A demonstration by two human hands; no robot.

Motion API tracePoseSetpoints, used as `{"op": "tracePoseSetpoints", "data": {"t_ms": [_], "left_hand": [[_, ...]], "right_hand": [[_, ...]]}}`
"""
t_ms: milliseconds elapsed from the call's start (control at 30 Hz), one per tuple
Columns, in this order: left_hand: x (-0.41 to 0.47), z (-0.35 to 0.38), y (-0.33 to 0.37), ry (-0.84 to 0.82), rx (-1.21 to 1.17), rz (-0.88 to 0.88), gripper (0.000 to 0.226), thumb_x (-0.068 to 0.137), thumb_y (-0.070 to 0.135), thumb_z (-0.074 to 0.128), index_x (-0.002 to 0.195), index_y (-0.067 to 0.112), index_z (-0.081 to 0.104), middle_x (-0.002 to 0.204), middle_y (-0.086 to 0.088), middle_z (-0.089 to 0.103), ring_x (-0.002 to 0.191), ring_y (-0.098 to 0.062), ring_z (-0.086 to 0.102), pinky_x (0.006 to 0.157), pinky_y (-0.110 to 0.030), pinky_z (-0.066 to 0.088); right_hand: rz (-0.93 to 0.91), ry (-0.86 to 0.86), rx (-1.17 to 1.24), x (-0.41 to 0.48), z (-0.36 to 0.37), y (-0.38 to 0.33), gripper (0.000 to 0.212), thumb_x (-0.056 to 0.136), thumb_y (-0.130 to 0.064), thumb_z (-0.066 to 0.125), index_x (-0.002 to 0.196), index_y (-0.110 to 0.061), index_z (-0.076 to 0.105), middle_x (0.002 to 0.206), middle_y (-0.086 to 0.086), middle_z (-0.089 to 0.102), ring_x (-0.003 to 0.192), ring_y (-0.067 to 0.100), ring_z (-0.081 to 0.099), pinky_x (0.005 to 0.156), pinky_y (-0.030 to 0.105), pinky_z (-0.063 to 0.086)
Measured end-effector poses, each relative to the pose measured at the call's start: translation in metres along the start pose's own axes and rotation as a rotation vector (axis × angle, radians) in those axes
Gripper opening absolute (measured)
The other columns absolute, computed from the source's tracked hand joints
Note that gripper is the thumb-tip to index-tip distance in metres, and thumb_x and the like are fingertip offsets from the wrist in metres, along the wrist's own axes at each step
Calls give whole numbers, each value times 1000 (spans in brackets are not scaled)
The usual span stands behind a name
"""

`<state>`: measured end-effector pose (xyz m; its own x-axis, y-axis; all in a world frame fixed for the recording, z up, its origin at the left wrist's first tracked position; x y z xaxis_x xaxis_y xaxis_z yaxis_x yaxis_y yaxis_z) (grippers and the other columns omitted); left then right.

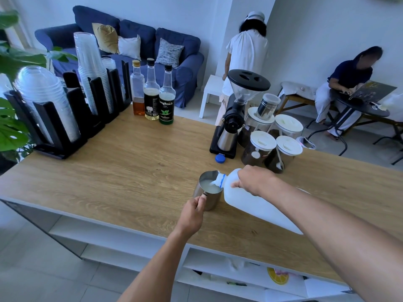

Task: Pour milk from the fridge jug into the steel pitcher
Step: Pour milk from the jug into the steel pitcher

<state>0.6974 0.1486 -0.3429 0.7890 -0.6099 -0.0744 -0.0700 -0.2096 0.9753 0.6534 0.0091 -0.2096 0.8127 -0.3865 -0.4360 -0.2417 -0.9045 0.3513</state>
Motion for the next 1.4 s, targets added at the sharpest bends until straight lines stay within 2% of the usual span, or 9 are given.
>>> {"op": "tracePoseSetpoints", "data": {"t_ms": [300,467,800,900,1100,1200,1233,1300,1400], "left_hand": [[0,0,-3,-4,12,-11,46,106,39,37,66,17,30,61,2,30,53,-8,23,49,-22,20],[1,0,-3,2,14,-7,46,106,36,38,65,19,27,59,5,27,54,-9,22,53,-27,18],[2,1,-3,1,19,15,46,106,36,37,65,20,26,58,7,27,53,-7,22,51,-25,19],[2,0,-3,7,26,14,46,106,36,37,65,19,26,58,7,27,53,-7,22,51,-24,19],[2,0,-5,12,24,4,46,106,38,38,64,19,27,57,8,27,53,-8,22,51,-25,18],[1,0,-4,16,15,3,46,105,38,38,64,20,26,56,11,27,53,-7,22,50,-25,18],[1,0,-3,16,13,4,47,105,38,38,64,20,27,56,11,28,53,-8,22,50,-25,19],[1,0,-3,14,8,8,46,106,37,38,65,19,27,57,7,28,54,-9,22,52,-29,20],[1,-1,-3,18,4,1,46,106,36,39,65,17,27,59,5,27,56,-10,23,54,-29,20]], "right_hand": [[14,2,29,1,0,0,23,100,-24,49,120,-21,59,68,-3,32,55,12,35,45,25,27],[19,-6,46,3,1,1,24,100,-26,49,121,-19,57,75,-1,34,75,20,46,46,25,28],[26,-7,68,1,-2,1,16,100,-31,48,106,-21,59,75,-1,39,60,16,41,45,26,25],[33,-5,85,0,-3,2,27,100,-34,47,114,-14,58,73,-3,36,57,14,39,45,26,25],[40,-10,90,1,-4,2,32,99,-40,46,96,-10,57,70,-2,34,58,15,40,46,26,26],[27,-15,52,0,-4,1,26,100,-36,46,82,-19,53,74,0,38,56,15,37,46,25,26],[23,-23,36,0,-4,1,23,101,-34,46,83,-23,54,81,1,41,59,16,40,46,25,26],[0,-31,5,1,-4,-2,19,101,-29,46,112,-22,60,91,1,43,71,19,45,46,25,27],[-21,-51,-21,1,-4,-3,26,100,-21,47,124,-24,57,87,-2,44,66,16,43,45,25,26]]}}
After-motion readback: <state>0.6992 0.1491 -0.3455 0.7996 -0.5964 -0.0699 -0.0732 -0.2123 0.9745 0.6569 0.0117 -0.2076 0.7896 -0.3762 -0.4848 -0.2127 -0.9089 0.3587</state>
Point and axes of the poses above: each hand's wrist, its own x-axis towards the middle knuckle, its own z-axis out of the palm, y = z × x, the point moved 10 cm from there along x, towards the middle knuckle
